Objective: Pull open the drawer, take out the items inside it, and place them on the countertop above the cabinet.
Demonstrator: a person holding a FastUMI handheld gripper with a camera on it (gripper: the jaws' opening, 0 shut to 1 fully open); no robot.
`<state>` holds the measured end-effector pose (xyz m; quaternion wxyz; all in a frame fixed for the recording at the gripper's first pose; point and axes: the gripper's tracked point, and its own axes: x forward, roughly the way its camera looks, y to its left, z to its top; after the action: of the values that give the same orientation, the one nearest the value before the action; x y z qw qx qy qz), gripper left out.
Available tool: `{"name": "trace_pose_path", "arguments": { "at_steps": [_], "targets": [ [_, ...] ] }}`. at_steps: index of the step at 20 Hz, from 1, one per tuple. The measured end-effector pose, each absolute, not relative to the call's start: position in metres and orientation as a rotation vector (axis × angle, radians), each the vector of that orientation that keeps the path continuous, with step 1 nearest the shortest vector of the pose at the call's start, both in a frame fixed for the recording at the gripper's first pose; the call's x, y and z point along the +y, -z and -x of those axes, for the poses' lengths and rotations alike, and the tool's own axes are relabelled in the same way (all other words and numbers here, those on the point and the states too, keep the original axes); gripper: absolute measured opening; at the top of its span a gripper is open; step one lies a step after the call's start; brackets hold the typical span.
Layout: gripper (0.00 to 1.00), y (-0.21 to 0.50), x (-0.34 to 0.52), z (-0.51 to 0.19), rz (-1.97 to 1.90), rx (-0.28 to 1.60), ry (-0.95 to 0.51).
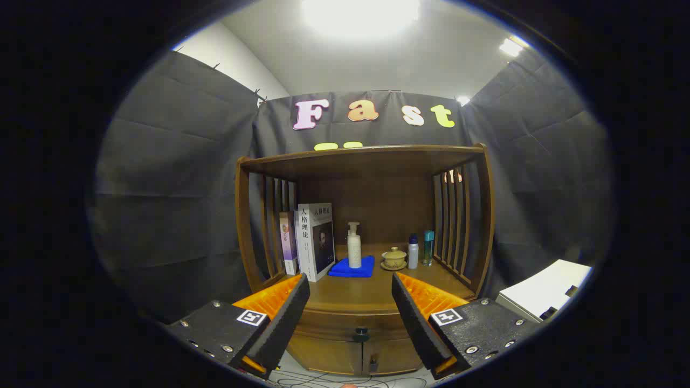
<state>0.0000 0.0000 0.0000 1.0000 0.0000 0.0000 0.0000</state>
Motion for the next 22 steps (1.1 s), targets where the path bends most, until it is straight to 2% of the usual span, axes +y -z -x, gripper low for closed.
{"name": "trace_pose_path", "arguments": {
  "at_steps": [22],
  "targets": [
    [0.95, 0.030, -0.011, -0.019, 0.027, 0.046, -0.008]
  ]
}}
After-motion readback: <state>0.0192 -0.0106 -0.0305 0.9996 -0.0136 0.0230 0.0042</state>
